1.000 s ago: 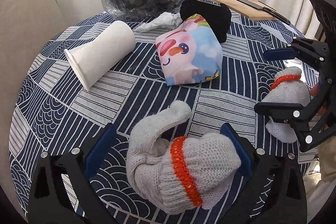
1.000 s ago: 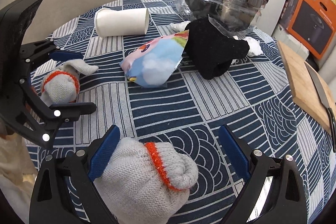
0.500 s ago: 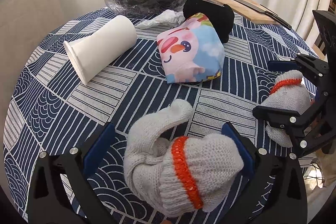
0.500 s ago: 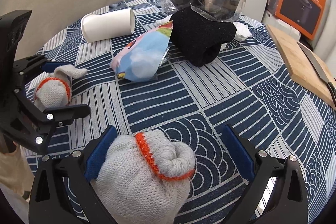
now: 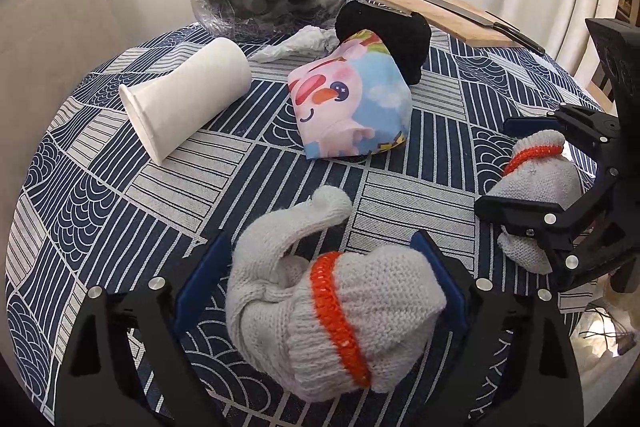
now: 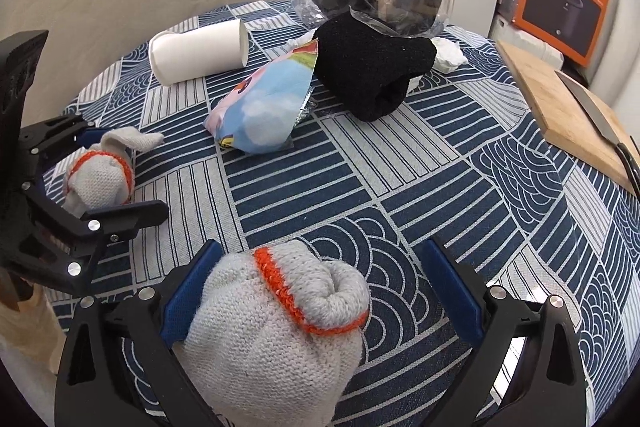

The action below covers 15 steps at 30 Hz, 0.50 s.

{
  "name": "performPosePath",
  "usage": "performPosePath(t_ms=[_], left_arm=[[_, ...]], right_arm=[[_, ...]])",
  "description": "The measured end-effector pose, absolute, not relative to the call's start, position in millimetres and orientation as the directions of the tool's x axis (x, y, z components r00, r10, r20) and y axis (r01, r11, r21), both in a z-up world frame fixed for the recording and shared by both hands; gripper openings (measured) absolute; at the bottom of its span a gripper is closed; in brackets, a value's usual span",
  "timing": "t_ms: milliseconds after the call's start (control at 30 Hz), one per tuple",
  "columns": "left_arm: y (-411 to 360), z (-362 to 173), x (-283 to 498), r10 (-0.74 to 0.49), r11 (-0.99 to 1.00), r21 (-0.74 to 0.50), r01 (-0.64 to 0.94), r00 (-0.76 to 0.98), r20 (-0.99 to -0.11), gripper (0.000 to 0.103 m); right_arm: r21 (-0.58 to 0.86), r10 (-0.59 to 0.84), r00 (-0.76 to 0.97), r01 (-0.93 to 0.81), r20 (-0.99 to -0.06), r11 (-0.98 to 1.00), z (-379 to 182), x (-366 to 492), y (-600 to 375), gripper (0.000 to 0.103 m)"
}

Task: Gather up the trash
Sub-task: 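Grasp the grey knit glove with left tool while right tool grasps the other glove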

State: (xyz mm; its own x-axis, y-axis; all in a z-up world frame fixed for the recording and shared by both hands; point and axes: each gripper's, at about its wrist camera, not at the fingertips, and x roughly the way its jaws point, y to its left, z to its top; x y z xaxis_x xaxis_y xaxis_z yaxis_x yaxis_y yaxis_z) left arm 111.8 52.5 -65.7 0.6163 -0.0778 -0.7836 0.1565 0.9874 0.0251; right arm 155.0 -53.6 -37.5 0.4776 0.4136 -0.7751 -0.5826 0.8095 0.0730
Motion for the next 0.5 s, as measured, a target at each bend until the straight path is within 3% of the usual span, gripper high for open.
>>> performPosePath(t_ms=[67,100,167,200,267,500], left_arm=[[51.5,-63.1,110.0,-0.082,0.987,0.021,0.156,0.622,-0.779,0.066],[52.2,-62.4,109.6,-0.075,0.990,0.018,0.142,0.623,-0.779,0.064],[51.4,-61.7,109.0,-0.067,0.990,0.024,0.137,0.620,-0.782,0.060],[50.8,-61.1,108.9,-0.065,0.990,0.026,0.137,0.616,-0.785,0.059],[49.4,-59.5,108.3,-0.044,0.991,0.045,0.128,0.615,-0.787,0.057],[53.5,-38.9,98.2,0.034,0.992,0.107,0.072,0.653,-0.756,0.056]], right_arm=[[0.081,0.420,0.480,-0.580,-0.770,0.811,-36.1,153.5,-57.5,0.086],[0.078,0.421,0.479,-0.585,-0.770,0.808,-34.9,152.3,-58.4,0.082],[0.100,0.444,0.460,-0.599,-0.768,0.794,-30.8,150.4,-61.2,0.055],[0.120,0.457,0.446,-0.601,-0.770,0.790,-29.1,150.8,-63.0,0.052],[0.147,0.477,0.422,-0.611,-0.771,0.778,-27.4,151.4,-66.3,0.045],[0.208,0.524,0.396,-0.614,-0.754,0.762,-16.9,149.4,-81.9,0.040]])
